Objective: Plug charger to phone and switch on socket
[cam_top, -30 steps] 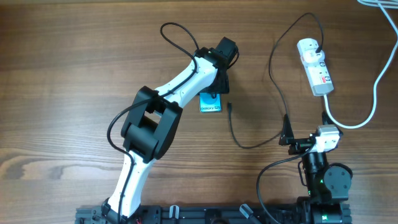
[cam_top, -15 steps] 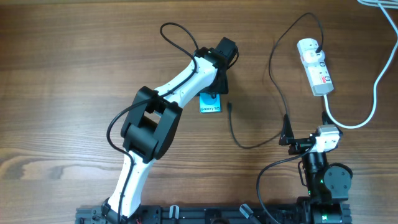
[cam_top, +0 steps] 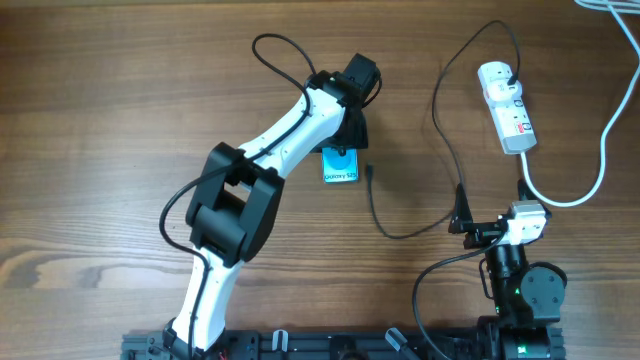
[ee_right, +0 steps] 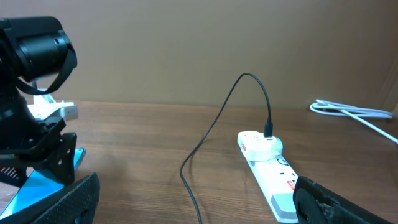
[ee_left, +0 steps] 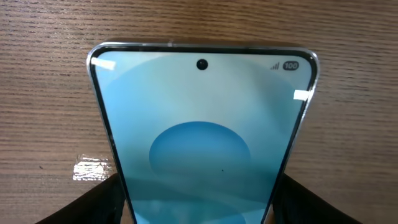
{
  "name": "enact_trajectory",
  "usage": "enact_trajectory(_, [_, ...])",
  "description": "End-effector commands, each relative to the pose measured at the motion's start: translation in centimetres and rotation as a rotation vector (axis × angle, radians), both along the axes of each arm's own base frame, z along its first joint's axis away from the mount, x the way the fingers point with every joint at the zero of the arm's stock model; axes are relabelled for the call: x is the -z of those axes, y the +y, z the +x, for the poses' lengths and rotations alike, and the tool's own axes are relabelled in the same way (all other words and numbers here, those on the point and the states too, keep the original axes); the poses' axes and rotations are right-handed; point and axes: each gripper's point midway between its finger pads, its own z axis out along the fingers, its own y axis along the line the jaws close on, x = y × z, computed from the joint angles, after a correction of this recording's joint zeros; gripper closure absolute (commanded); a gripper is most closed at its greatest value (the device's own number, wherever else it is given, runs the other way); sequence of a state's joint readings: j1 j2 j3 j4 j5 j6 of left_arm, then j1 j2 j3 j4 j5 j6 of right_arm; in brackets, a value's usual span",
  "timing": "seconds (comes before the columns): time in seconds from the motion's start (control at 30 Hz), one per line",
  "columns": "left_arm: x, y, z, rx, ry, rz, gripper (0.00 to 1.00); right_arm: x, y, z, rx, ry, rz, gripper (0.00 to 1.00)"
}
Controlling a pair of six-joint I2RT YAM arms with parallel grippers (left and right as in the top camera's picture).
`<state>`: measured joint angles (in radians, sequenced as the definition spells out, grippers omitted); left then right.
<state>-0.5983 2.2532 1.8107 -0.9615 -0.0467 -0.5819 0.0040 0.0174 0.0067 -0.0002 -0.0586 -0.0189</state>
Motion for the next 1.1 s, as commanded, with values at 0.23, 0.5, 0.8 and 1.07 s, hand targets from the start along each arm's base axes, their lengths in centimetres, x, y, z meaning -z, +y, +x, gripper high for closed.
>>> enact_trajectory(0.23, [-1.1,0.4,-0.2,-0.009,-0.016,-0.017,0.27,0.0,-0.3,0.0,0.015,-0.002,0.019,0.0])
enact_trajectory(0.5, [1.6,1.1,-1.3,-0.009,0.006,-0.002,0.23,0.0,-0.3,0.0,0.015,-0.002,0.019,0.0])
enact_trajectory(0.8, [1.4,0.2,0.1,-0.008,-0.054,-0.043,0.05,0.0,-0.3,0.0,0.015,-0.002,0.019,0.0])
enact_trajectory(1.07, [1.5,-0.1,0.4,-0.001,-0.081,-0.03,0.07,0.0,-0.3,0.0,0.015,-0.002,0.019,0.0])
